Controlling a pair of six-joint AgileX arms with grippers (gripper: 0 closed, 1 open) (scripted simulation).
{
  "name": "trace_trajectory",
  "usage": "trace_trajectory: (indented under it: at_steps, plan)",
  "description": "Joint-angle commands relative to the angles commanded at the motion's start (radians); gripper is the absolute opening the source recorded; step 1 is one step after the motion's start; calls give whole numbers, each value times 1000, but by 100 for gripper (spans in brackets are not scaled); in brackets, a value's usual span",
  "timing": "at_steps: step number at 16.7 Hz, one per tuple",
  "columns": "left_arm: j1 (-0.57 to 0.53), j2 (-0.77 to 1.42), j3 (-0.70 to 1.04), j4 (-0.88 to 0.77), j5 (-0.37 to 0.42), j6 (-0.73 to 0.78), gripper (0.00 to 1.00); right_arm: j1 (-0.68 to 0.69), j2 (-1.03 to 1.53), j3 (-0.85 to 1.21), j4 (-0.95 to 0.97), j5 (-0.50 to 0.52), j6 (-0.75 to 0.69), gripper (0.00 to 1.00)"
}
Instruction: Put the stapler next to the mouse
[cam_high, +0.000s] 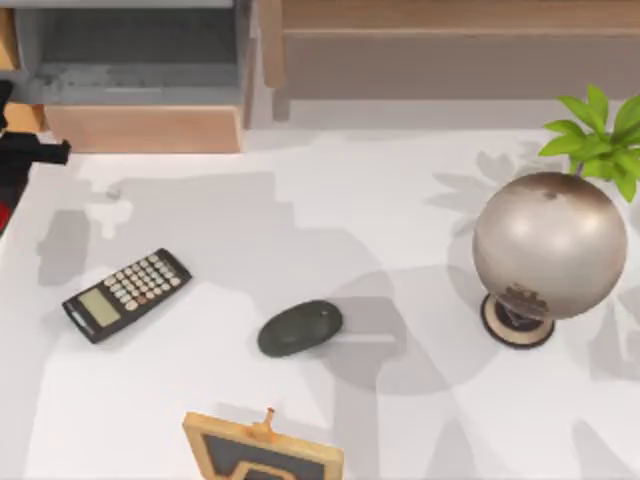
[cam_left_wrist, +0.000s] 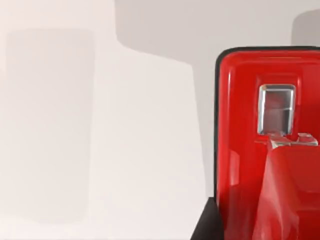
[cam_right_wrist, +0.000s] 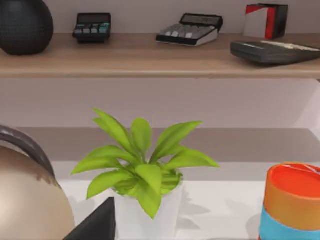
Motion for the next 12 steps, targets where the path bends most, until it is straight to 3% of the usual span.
trace_trajectory:
  at_steps: [7, 12]
  plan:
    - [-444, 306, 508, -226, -37, -428, 0, 0, 0, 0, 0, 0, 0, 100]
    - [-615, 470, 786, -297, -62, -637, 0, 0, 0, 0, 0, 0, 0, 100]
